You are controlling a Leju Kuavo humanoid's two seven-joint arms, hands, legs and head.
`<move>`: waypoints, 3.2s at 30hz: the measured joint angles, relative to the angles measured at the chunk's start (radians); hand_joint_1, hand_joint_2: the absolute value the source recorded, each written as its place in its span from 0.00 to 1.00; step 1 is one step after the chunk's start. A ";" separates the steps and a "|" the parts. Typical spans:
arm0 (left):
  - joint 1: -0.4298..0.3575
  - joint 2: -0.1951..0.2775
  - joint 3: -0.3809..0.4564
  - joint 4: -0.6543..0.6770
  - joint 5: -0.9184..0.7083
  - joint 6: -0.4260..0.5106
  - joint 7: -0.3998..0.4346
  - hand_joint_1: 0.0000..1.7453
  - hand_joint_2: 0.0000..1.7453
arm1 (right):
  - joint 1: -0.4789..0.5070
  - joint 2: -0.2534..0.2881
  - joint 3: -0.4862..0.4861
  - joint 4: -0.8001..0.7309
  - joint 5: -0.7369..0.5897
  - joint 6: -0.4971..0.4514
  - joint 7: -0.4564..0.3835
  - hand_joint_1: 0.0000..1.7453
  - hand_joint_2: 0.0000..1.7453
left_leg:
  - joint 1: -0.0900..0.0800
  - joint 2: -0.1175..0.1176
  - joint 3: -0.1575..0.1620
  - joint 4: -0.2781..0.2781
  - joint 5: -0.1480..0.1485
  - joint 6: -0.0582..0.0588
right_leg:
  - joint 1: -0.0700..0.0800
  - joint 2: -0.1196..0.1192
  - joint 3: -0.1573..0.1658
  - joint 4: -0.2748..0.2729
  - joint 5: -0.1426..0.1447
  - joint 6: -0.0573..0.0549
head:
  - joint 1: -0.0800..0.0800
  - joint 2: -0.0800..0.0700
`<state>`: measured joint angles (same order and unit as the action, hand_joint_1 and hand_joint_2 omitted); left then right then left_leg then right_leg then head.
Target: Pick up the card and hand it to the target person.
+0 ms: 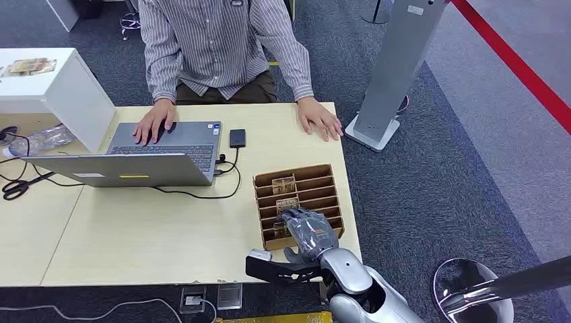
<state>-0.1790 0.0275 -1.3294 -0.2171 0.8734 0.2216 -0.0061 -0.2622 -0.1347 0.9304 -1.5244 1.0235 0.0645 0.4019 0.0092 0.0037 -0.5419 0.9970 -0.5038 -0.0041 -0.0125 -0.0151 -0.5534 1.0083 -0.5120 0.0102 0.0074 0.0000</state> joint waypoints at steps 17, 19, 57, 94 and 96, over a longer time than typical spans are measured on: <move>0.000 -0.002 0.000 0.000 -0.005 0.002 -0.001 0.00 0.00 | -0.006 0.000 0.002 0.005 -0.005 -0.006 0.004 0.59 1.00 | 0.000 0.000 0.000 0.000 0.000 0.000 | 0.000 0.000 0.000 0.000 0.000 0.000 | 0.000 0.000; 0.000 -0.002 0.000 0.000 -0.006 0.003 -0.001 0.00 0.00 | -0.005 0.000 0.003 0.006 -0.006 -0.006 0.004 0.60 1.00 | 0.000 0.000 0.000 0.000 0.000 0.000 | 0.000 0.000 0.000 0.000 0.000 0.000 | 0.000 0.000; 0.000 0.001 -0.001 0.000 -0.017 -0.044 0.033 0.00 1.00 | -0.009 0.000 0.006 0.020 -0.015 -0.047 0.008 0.88 1.00 | 0.000 0.000 0.000 0.000 0.000 0.000 | 0.000 0.000 0.000 0.000 0.000 0.000 | 0.000 0.000; -0.006 0.004 -0.002 0.000 -0.035 -0.037 0.025 0.00 1.00 | -0.248 -0.063 -0.152 -0.174 -0.204 -0.465 -0.241 0.88 1.00 | 0.000 0.000 0.000 0.000 0.000 0.000 | 0.000 0.000 0.001 0.000 0.000 0.000 | 0.000 0.000; -0.011 0.003 -0.003 0.000 -0.039 -0.042 0.029 0.00 1.00 | -0.275 -0.048 -0.147 -0.112 -0.210 -0.520 -0.282 0.88 1.00 | 0.000 0.000 0.000 0.000 0.000 0.000 | 0.000 0.000 0.001 0.000 0.000 0.000 | 0.000 0.000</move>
<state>-0.1896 0.0309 -1.3326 -0.2171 0.8344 0.1792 0.0233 -0.5372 -0.1823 0.7836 -1.6367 0.8136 -0.4553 0.1198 0.0092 0.0037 -0.5423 0.9971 -0.5035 -0.0038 -0.0125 -0.0152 -0.5527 1.0087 -0.5119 0.0101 0.0076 0.0000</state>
